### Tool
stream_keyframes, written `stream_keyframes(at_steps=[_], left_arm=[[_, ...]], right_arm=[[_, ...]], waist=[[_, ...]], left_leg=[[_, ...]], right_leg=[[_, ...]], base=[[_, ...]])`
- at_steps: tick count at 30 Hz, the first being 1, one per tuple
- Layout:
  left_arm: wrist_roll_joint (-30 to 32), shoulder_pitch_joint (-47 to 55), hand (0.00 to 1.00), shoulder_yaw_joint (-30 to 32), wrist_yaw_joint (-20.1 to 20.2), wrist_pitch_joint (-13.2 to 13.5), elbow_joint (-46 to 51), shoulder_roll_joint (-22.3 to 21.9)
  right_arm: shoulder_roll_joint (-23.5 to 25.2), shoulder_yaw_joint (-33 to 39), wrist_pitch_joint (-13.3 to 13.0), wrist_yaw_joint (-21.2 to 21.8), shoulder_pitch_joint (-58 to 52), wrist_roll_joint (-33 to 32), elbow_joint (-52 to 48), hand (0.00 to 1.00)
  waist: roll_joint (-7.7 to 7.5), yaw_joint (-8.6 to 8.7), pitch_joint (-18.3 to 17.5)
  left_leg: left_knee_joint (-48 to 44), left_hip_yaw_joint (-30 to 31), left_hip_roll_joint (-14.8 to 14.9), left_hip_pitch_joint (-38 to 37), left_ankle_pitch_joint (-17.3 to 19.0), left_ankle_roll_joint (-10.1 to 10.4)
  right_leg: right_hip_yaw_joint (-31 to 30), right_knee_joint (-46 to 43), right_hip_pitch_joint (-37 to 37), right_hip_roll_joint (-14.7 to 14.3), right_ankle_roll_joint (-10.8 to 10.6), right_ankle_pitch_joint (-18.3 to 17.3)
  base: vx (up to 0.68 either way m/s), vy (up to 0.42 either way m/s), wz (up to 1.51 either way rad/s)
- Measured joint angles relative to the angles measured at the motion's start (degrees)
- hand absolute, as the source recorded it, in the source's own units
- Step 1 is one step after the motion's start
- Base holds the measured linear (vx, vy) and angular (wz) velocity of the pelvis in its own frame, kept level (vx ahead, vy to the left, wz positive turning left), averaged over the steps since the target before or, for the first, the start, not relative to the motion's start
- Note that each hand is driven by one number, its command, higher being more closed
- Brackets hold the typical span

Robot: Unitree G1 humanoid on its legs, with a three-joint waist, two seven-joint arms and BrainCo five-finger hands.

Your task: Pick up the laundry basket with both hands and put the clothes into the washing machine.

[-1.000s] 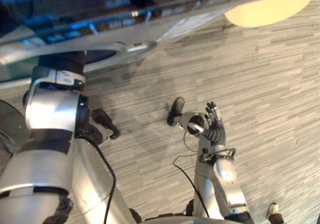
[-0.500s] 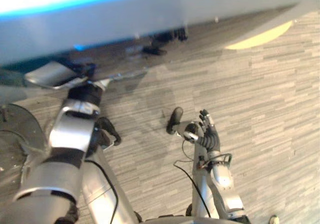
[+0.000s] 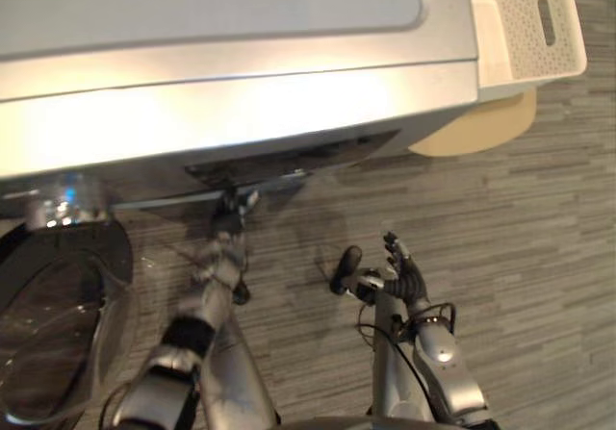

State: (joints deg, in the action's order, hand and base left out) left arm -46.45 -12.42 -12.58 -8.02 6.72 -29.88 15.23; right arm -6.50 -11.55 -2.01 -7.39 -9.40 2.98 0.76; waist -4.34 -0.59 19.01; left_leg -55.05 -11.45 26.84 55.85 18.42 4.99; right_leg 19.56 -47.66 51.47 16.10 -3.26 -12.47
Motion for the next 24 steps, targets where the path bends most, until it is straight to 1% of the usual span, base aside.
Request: stream_keyframes(at_steps=[1,3,5,8,10,11,12,14,15,16,17,19,20,21,22,23,24], left_arm=[[0.43,1.34,0.00,-0.70,0.38,-0.18,-0.20,-0.56],[4.79,5.01,0.00,-1.46,1.86,-0.83,-1.50,-1.63],[7.95,6.37,0.00,-1.49,3.18,-1.38,-2.93,-2.16],[11.81,6.61,0.00,-0.75,5.54,-1.36,-6.47,-3.93],[14.13,6.56,0.00,-0.14,5.92,-1.29,-8.47,-5.07],[15.94,6.57,0.00,0.46,6.41,-1.27,-9.96,-6.08],[17.43,6.60,0.00,1.78,6.68,-1.29,-11.20,-6.97],[20.67,6.77,0.00,4.28,6.48,-1.31,-14.40,-9.89],[21.66,6.82,0.00,4.49,6.36,-1.28,-15.56,-10.40],[23.42,7.14,0.00,5.12,6.22,-1.35,-17.27,-11.25],[25.35,7.75,0.00,6.19,5.30,-1.33,-18.70,-12.05],[28.92,7.95,0.00,6.80,3.52,-1.28,-20.69,-12.61],[30.66,8.15,0.00,8.08,2.47,-1.24,-22.04,-13.00],[33.50,8.39,0.00,9.18,0.95,-1.30,-23.61,-12.79],[34.32,8.38,0.00,9.56,0.65,-1.35,-24.10,-12.83],[36.60,8.78,0.00,11.06,-0.03,-1.45,-25.15,-12.93],[38.56,9.30,0.00,12.40,-0.65,-1.46,-25.71,-13.21]], right_arm=[[-0.28,-0.32,0.03,0.06,0.00,0.04,0.06,0.00],[-0.83,-0.83,0.02,0.42,0.20,1.92,0.20,0.00],[-0.88,-1.02,0.00,1.45,0.65,4.11,1.09,0.00],[-1.36,-1.88,-0.09,2.20,2.14,7.67,6.06,0.00],[-1.05,-2.00,0.02,2.23,3.57,8.53,10.21,0.00],[-0.73,-1.79,0.05,2.22,4.10,8.78,12.99,0.00],[-0.49,-1.69,0.06,2.19,4.57,8.83,15.41,0.00],[1.02,0.62,0.02,2.04,4.91,8.79,21.63,0.00],[1.60,1.70,0.01,1.94,4.94,8.76,23.68,0.00],[2.35,3.54,0.04,1.37,4.92,8.65,27.75,0.00],[3.01,5.71,0.09,0.85,4.93,8.52,31.85,0.00],[3.48,8.62,0.17,-0.25,5.09,8.36,37.17,0.00],[3.66,11.17,0.25,-0.48,5.58,8.30,40.40,0.00],[3.35,12.99,0.25,-1.28,6.87,8.43,44.52,0.00],[3.36,13.21,0.26,-1.36,6.94,8.51,45.27,0.00],[2.98,14.07,0.20,-1.39,6.94,8.33,47.08,0.00],[2.67,14.51,0.21,-1.36,7.07,8.26,47.57,0.00]], waist=[[0.16,-0.38,-0.06],[0.97,-0.73,-0.44],[1.07,-0.71,-0.44],[2.07,-0.96,-1.17],[2.16,-0.85,-1.32],[2.28,-0.88,-1.40],[2.35,-0.87,-1.53],[2.49,-1.03,-1.91],[2.60,-0.97,-2.11],[2.88,-0.80,-3.00],[3.16,-0.52,-4.07],[3.91,-0.31,-4.87],[4.38,-0.36,-5.44],[4.50,-0.03,-5.52],[4.53,-0.09,-5.53],[4.92,-0.30,-5.77],[5.12,-0.27,-6.00]], left_leg=[[0.26,-0.12,-0.06,-0.52,-0.07,0.10],[1.50,-0.21,-0.99,-1.89,-0.82,0.09],[2.68,-0.61,-1.78,-3.77,-1.42,0.18],[3.50,-0.19,-2.13,-6.17,-1.72,0.36],[4.79,-0.30,-3.09,-8.23,-2.37,0.44],[5.98,-0.43,-3.91,-10.19,-2.69,0.63],[7.05,-0.65,-4.13,-12.14,-3.06,0.68],[9.85,-1.49,-5.31,-17.86,-3.51,1.04],[10.81,-1.67,-5.73,-19.51,-3.68,1.11],[12.70,-2.44,-6.28,-22.43,-4.11,1.09],[14.68,-3.15,-7.01,-24.71,-4.63,0.95],[16.99,-3.90,-7.79,-27.15,-5.15,0.82],[18.61,-4.90,-8.32,-28.99,-5.21,0.80],[20.12,-5.92,-9.34,-31.83,-5.15,0.70],[20.51,-6.00,-9.59,-32.40,-5.15,0.69],[22.97,-6.75,-10.16,-34.94,-6.02,-0.64],[24.53,-7.79,-9.71,-36.54,-6.86,-1.55]], right_leg=[[-0.05,0.09,-0.38,0.01,0.00,0.00],[-0.05,0.53,-1.61,0.30,-0.06,-0.05],[-0.12,0.78,-2.96,0.91,-0.07,-0.04],[0.25,1.12,-5.62,1.09,-0.06,-0.04],[0.40,1.54,-7.45,1.67,-0.08,-0.01],[0.74,2.10,-9.35,2.08,-0.09,-0.01],[0.86,2.92,-11.21,2.13,-0.22,0.07],[1.09,5.28,-16.46,2.22,-0.77,0.42],[1.17,6.22,-18.07,2.24,-1.01,0.62],[1.33,8.25,-20.84,2.22,-1.35,1.26],[1.37,10.48,-22.93,2.21,-1.77,2.18],[1.68,13.96,-25.56,2.00,-2.25,3.74],[1.40,16.77,-27.24,1.72,-2.53,5.23],[0.87,19.32,-29.81,1.56,-2.67,7.11],[0.80,20.14,-30.49,1.56,-2.89,7.41],[0.36,24.30,-33.36,0.36,-2.89,10.48],[-0.62,22.95,-34.21,0.00,-2.48,9.70]], base=[[-0.02,-0.087,0.07],[-0.05,-0.106,0.17],[-0.04,-0.091,0.17],[-0.06,-0.081,0.11],[-0.04,-0.072,0.20],[-0.02,-0.070,0.28],[0.00,-0.069,0.22],[0.01,-0.043,0.13],[0.02,-0.014,0.11],[0.03,0.006,0.07],[0.04,0.019,0.05],[0.05,0.059,-0.05],[0.05,0.100,-0.16],[0.04,0.091,-0.15],[0.03,0.104,-0.16],[0.02,0.083,-0.17],[0.02,0.065,-0.02]])
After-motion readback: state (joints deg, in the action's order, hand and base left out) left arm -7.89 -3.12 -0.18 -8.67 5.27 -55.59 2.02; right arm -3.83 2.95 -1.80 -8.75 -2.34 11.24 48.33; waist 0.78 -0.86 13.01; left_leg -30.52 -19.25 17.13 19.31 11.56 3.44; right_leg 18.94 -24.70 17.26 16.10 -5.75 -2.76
